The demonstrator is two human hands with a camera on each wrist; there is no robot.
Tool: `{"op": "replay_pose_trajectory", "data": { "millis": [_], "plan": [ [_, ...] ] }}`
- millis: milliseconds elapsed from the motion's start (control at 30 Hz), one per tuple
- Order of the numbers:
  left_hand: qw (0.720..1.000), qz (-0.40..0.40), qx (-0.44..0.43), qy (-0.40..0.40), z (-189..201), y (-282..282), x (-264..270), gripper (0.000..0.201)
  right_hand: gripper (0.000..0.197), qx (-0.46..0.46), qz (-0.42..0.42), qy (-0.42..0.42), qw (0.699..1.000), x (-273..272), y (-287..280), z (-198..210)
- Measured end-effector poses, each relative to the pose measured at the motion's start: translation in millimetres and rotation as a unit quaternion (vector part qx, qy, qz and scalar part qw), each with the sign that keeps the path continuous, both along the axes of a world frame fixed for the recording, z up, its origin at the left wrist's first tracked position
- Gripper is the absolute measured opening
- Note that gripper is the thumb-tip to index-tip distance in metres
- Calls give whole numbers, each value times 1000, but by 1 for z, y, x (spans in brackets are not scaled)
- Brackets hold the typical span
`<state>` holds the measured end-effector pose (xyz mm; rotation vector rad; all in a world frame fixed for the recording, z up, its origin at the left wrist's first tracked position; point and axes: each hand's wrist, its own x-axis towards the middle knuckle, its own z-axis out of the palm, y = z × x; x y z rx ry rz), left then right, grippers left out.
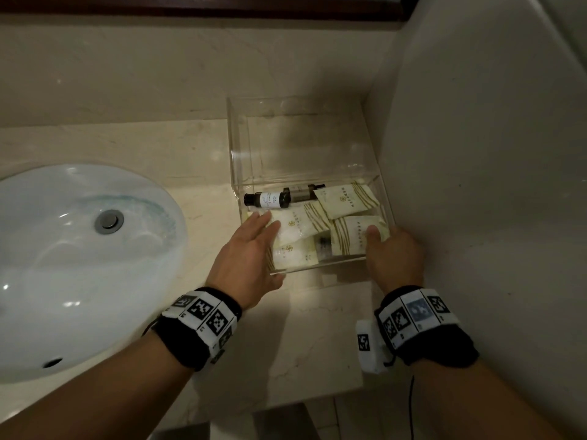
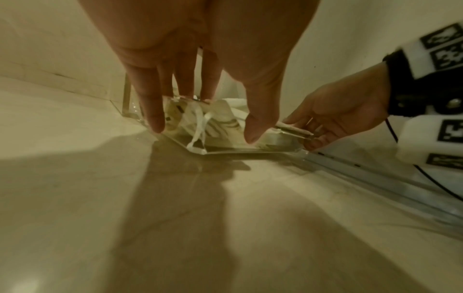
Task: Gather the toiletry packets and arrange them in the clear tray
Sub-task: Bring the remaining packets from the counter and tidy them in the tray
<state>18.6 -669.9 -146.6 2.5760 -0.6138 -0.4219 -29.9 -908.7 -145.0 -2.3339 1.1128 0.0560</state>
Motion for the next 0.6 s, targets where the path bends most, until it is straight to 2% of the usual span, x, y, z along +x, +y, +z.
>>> {"op": "replay_pose_trajectory", "data": {
  "millis": [200,600],
  "plan": [
    [1000,3,-6,-3,4,8,16,94,36,4,3,-20,1000,1,2,-5],
    [1000,13,-22,-2,-3,10,18,93,42,6,-27,-43,999,0,9,-7]
  ]
}}
